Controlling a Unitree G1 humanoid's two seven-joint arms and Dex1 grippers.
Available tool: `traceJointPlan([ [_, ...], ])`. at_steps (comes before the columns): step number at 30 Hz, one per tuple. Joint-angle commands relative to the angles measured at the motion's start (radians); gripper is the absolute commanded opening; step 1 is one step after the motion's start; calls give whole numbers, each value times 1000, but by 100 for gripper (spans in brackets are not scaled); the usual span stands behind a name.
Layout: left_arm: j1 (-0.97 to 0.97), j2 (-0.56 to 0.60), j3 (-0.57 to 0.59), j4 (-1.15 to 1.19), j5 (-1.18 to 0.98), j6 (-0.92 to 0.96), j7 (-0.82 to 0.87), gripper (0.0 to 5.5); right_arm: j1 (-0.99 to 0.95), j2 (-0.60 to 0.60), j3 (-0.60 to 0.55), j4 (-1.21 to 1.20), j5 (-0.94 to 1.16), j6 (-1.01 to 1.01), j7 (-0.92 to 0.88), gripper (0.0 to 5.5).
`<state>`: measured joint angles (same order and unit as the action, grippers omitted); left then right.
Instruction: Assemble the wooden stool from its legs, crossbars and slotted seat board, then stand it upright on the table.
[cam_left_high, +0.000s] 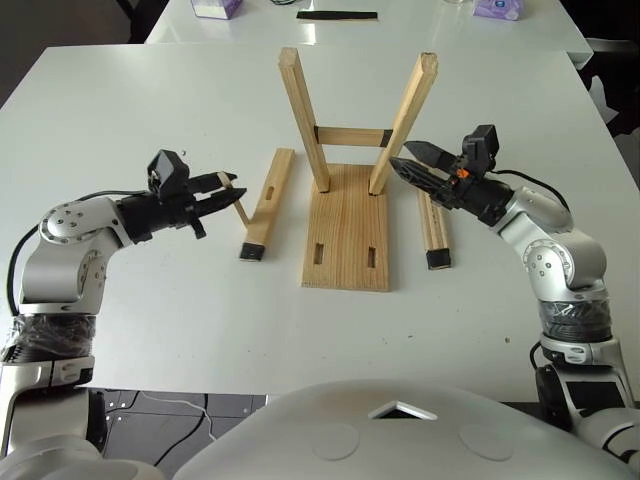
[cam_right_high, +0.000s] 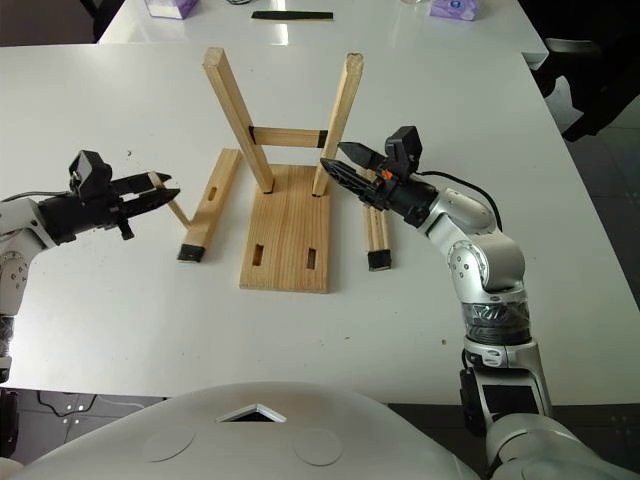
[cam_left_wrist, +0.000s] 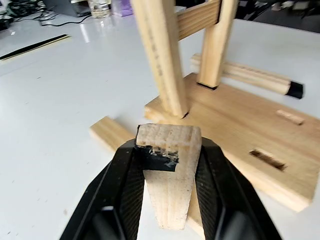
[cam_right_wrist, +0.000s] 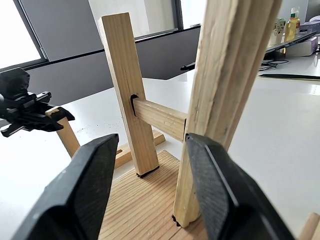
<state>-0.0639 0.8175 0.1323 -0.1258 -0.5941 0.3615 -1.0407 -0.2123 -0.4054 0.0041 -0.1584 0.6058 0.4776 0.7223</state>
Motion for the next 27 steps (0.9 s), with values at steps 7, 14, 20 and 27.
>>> traceJointPlan([
  [7,-249,-17,-66,125,154,-151,-48,133,-18,13,6,49,-61,-32,12,246],
  [14,-377,-121,-133,346,209,-337,-163,133,-33,41,15,107,-108,-84,15,246],
  [20,-387,-135,-134,462,234,-400,-219,133,-9,40,-17,126,-118,-109,10,246],
  [27,-373,-149,-138,470,239,-409,-247,133,-16,39,-27,151,-123,-116,17,246],
])
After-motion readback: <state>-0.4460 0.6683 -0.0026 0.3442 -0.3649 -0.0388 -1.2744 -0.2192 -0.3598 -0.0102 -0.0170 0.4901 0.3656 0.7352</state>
